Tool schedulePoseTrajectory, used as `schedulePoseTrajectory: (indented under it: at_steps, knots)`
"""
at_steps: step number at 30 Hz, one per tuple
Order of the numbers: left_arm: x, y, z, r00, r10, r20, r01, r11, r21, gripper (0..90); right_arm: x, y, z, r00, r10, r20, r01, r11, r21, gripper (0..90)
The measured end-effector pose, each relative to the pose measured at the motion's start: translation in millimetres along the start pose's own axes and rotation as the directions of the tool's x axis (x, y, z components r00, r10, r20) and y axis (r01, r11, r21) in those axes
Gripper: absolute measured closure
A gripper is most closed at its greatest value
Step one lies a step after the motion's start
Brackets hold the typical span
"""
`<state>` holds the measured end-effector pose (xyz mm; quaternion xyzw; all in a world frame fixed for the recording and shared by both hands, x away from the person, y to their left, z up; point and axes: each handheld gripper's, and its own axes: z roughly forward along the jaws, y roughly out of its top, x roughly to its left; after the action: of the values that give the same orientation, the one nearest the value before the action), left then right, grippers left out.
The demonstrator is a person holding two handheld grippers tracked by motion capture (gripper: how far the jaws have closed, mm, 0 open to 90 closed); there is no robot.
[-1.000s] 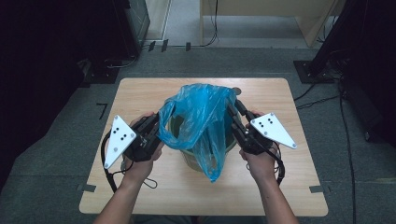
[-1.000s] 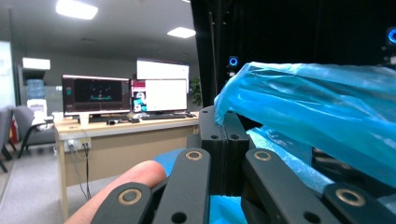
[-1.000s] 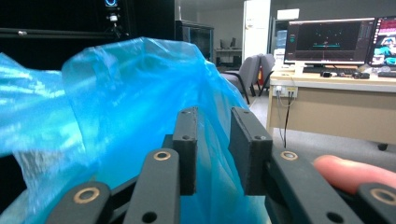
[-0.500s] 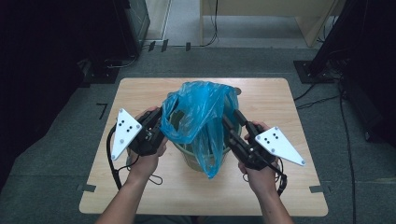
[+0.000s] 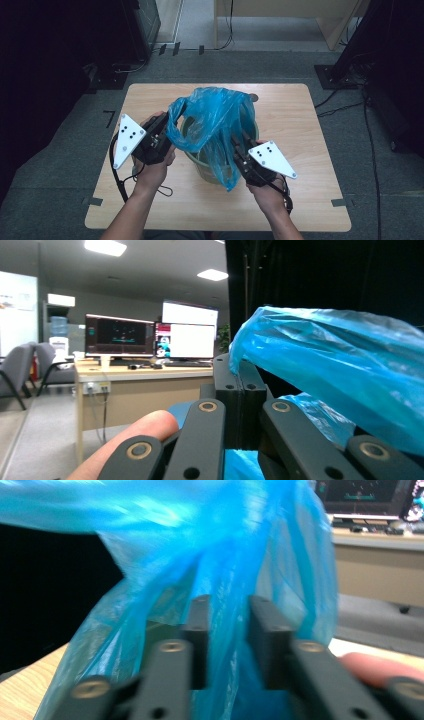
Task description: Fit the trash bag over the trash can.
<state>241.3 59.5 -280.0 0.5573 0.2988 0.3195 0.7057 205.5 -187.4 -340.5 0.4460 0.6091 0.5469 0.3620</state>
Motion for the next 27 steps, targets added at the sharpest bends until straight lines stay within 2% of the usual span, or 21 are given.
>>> schedulePoseTrajectory:
  at_steps: [1,5,11,18,27]
  knots:
    - [3.0,0.4,-0.6,0.9999,-0.005,-0.012,0.005,1.0000,0.003,90.0,-3.5,-0.2,0.1,0.9999,0.012,0.005,-0.012,1.000,0.007,89.7]
    - [13.4,2.3,-3.6,0.9986,-0.023,-0.047,0.023,0.9997,0.006,90.0,-20.0,0.9,-1.9,0.9988,0.047,0.014,-0.047,0.999,0.005,90.0]
    - [28.1,2.7,-10.8,0.9949,-0.044,-0.090,0.044,0.9990,0.006,90.0,-38.6,5.3,-11.6,0.9968,0.053,0.060,-0.052,0.998,-0.026,90.0]
    - [39.6,-6.2,-18.9,0.9908,-0.064,-0.119,0.066,0.9977,0.016,90.0,-52.8,10.2,-20.2,0.9913,0.072,0.110,-0.064,0.995,-0.076,90.0]
    - [51.6,-16.6,-28.8,0.9849,-0.090,-0.148,0.095,0.9951,0.027,90.0,-65.6,12.5,-26.2,0.9859,0.078,0.148,-0.064,0.993,-0.099,90.0]
